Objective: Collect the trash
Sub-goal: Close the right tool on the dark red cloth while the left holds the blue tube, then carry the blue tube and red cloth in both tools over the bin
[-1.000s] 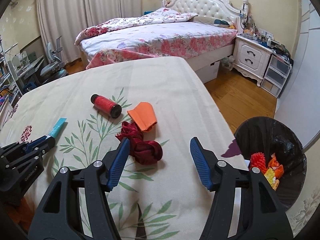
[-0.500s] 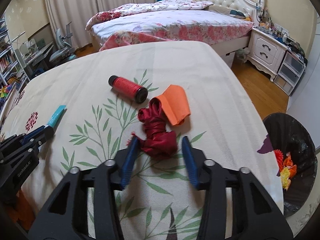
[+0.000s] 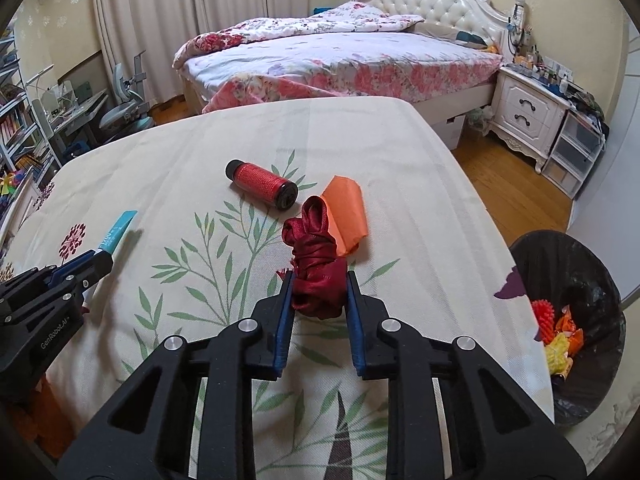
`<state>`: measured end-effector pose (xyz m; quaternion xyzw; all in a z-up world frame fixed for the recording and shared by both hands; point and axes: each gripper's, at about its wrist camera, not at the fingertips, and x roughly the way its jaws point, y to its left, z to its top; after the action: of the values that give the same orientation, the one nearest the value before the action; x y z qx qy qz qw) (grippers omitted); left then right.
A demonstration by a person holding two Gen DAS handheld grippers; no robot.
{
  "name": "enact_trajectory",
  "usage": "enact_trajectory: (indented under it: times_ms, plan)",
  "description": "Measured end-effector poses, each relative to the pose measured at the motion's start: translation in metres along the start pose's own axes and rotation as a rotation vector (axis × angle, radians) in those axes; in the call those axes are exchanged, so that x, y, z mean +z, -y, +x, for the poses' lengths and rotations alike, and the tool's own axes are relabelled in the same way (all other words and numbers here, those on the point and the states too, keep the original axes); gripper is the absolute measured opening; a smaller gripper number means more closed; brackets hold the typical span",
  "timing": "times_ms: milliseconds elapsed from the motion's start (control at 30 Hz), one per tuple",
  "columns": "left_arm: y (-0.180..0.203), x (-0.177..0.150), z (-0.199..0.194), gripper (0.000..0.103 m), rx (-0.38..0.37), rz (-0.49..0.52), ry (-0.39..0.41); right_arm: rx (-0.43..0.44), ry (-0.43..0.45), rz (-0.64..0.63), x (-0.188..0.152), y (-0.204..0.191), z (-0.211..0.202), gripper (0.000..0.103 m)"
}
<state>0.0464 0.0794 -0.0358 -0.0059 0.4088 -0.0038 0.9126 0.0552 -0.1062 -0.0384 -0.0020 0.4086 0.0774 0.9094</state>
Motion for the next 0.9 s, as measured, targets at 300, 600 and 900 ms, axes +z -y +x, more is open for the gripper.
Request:
enact_trajectory:
  times_ms: [300,600,900]
  plan:
    - [0.028,0.003,-0.02,0.018,-0.042,0.028,0.057,-0.041,0.056,0.028,-0.007,0.021,-0.03,0.023]
    - [0.072,0.01,-0.029,0.018,-0.099,0.077,0.1,-0.12,0.103,0.091,-0.015,0.062,-0.049,0.023]
    - [0.134,0.013,-0.033,0.018,-0.177,0.161,0.127,-0.219,0.135,0.173,-0.024,0.112,-0.063,0.023]
